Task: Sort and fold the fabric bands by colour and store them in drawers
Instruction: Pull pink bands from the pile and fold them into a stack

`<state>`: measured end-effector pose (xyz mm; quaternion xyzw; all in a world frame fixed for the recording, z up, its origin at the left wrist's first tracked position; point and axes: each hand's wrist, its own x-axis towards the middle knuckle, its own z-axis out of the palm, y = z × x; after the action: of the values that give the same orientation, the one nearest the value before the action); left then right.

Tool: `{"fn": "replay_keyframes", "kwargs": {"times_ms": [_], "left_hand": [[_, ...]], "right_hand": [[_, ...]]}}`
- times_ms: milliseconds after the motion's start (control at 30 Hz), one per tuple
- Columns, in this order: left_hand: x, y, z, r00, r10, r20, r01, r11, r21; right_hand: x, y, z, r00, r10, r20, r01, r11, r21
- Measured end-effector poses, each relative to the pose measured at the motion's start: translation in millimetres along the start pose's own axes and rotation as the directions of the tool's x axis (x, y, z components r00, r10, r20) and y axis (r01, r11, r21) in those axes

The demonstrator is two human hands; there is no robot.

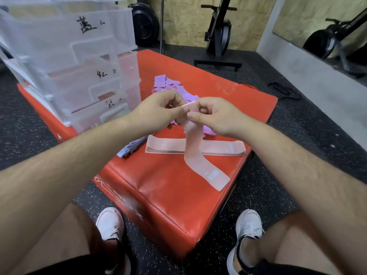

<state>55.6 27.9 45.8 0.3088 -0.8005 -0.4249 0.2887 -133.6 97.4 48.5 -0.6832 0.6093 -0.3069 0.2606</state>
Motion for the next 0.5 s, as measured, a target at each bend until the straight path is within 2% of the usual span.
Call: {"fn": "replay_keyframes", "kwargs": {"times_ms": [133,500], "left_hand": [[1.1,-4.5,0.1,1.000,-0.004,0.010,0.004,0.999,-0.045],[-2.7,-10.1,4.0,0.998,-0.058,0.008,0.057,0.995,0.079]], "right_hand": [[2.0,1.3,4.4,1.000,0.010,0.000,-0.010,1.000,0.028],[-1.9,7.7,7.8,0.994,0.046,0.102,-0.052,0.997,0.056]]}}
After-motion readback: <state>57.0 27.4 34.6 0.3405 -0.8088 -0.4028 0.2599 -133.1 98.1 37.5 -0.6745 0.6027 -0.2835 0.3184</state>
